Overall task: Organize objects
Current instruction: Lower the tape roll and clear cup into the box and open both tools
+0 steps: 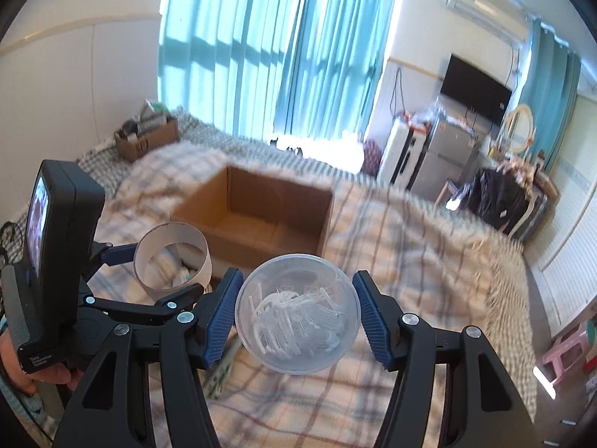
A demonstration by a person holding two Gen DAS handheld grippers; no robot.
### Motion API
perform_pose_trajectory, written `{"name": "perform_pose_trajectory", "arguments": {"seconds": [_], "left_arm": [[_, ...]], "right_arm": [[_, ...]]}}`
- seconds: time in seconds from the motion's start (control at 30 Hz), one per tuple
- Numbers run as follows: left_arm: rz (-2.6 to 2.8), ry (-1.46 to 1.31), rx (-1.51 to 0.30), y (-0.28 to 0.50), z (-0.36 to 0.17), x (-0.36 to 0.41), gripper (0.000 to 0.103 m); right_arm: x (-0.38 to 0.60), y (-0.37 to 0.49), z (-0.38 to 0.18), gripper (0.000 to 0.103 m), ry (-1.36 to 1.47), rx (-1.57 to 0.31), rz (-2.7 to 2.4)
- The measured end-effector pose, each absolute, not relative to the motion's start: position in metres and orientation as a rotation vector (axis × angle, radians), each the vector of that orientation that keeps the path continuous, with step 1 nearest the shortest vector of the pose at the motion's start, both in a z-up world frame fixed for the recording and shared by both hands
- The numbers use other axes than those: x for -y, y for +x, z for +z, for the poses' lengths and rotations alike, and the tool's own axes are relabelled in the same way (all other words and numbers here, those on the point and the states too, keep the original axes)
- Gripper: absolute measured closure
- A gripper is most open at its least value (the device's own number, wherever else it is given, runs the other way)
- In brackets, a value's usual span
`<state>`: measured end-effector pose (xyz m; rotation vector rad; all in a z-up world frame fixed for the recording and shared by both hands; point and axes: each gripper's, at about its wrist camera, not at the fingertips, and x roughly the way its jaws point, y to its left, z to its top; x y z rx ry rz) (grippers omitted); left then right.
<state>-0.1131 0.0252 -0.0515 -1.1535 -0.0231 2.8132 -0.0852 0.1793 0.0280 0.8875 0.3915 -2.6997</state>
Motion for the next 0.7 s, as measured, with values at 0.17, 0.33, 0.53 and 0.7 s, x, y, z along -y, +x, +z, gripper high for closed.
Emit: {"name": "perform_pose_trajectory", "arguments": {"seconds": [0.17,0.33,0.53,0.7], "left_arm": [[2.857,-1.05,0.088,-0.123,-0.016,-0.009,0.022],[2.884,-0.996,0.134,-0.15,0.006,0.007,0.022],[2.907,-0.989,0.108,-0.198,0.006,0.018,0.022],[2.907,-1.004,0.05,-0.241,-0.018,0.016,0.022]], "right_arm": [[-0.163,-0.089,0.069,0.043,0.777,-0.445,-2.728],[-0.143,-0.119,0.093,0.043,0.724,-0.469,-2.715],[-0.133,-0.175,0.094,0.043,0.718,-0.429,-2.695],[-0.133,-0.227,0.075,0.043,0.688,-0.358,-2.67]]}}
